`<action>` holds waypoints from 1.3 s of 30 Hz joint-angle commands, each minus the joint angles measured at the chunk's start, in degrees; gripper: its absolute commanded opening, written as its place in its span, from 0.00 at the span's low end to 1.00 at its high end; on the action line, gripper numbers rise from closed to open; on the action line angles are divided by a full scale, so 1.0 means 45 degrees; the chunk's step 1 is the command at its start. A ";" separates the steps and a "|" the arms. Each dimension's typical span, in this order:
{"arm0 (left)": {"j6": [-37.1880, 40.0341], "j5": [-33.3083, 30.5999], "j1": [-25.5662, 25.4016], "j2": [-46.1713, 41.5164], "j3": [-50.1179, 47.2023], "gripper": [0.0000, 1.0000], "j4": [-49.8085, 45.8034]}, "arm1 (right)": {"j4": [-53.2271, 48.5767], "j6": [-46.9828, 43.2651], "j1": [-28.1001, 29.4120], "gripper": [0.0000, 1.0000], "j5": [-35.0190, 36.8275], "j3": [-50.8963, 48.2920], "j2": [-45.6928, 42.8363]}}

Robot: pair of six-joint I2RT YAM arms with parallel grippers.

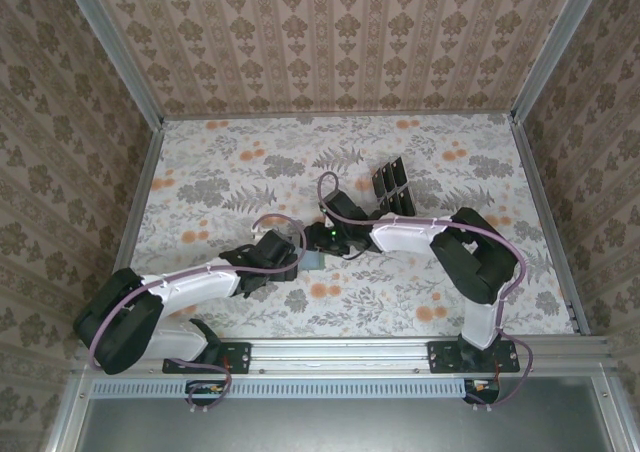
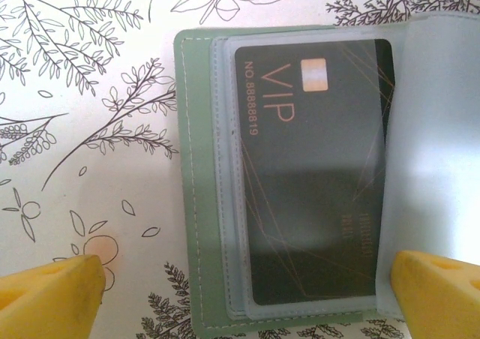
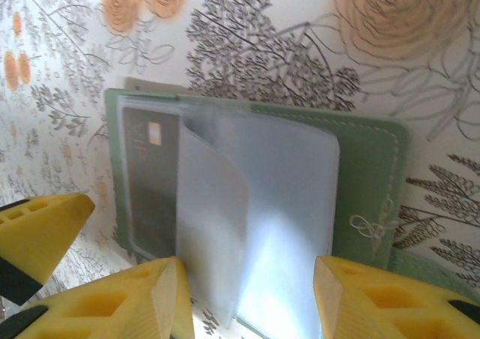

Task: Put the credit cards into the card holder

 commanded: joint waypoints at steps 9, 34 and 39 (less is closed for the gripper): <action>-0.0277 -0.0340 -0.0027 -0.0149 -0.0347 1.00 -0.0096 | 0.0655 0.0373 0.0405 0.52 -0.0180 0.0747 0.1124; -0.0712 -0.0885 0.1516 -0.5479 -0.0251 1.00 -0.3006 | -0.1066 0.0063 0.1487 0.52 -0.0132 0.3984 0.2544; -0.0765 -0.0710 0.1583 -0.5407 -0.0310 1.00 -0.2797 | -0.1485 -0.0027 0.1566 0.52 0.0005 0.5061 0.3937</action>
